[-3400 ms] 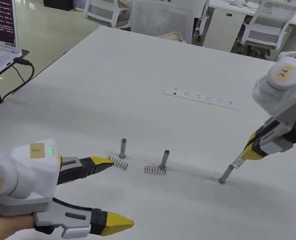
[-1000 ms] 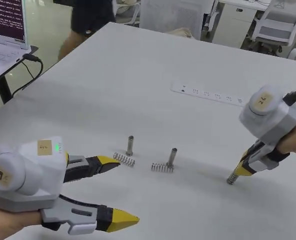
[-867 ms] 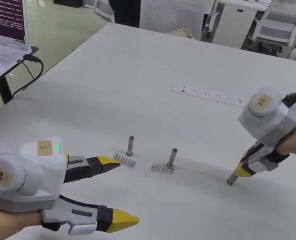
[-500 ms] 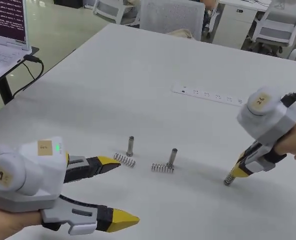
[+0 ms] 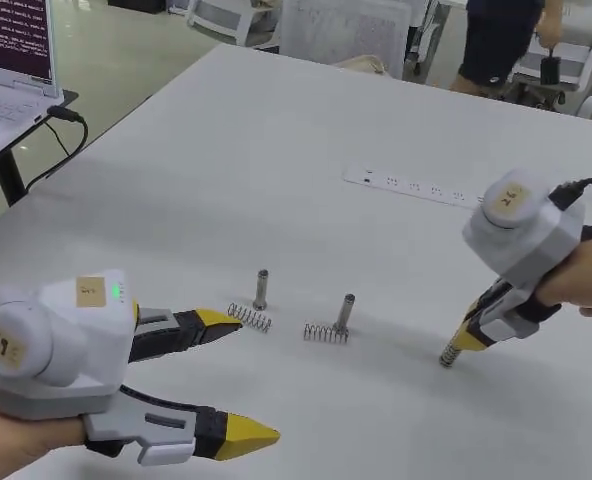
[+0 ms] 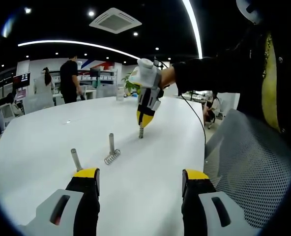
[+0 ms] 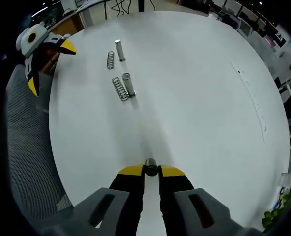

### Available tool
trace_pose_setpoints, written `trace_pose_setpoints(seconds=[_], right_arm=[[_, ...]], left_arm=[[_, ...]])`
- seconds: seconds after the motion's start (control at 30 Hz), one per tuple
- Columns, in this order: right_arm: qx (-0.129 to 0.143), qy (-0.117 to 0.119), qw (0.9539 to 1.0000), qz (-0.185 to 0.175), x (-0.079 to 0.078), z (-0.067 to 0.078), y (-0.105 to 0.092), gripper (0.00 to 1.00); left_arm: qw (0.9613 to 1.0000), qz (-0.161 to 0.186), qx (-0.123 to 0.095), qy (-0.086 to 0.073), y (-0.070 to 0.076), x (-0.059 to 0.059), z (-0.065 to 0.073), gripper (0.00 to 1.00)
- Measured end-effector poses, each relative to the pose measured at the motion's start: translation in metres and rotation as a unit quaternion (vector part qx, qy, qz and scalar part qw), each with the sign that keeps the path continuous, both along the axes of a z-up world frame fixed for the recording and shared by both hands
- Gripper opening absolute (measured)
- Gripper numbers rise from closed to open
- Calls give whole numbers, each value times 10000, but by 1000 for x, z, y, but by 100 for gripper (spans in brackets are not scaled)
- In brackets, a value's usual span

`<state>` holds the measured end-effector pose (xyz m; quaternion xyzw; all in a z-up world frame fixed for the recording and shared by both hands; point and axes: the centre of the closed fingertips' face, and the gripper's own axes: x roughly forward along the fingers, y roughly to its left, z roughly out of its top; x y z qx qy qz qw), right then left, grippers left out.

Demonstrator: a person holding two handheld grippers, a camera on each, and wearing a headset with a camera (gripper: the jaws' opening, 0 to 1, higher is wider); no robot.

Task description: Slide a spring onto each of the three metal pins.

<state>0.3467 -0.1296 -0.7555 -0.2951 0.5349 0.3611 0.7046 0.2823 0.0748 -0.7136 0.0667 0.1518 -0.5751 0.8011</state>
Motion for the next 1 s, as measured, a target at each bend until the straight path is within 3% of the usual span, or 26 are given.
trace_pose_setpoints(seconds=[0.67, 1.0], right_arm=[[35, -141, 9997, 182, 1, 3, 5, 17], [151, -440, 9987, 210, 8, 20, 10, 20]], left_arm=[[10000, -4, 2, -7, -1, 0, 0, 64], [10000, -19, 16, 1, -1, 1, -1, 64]])
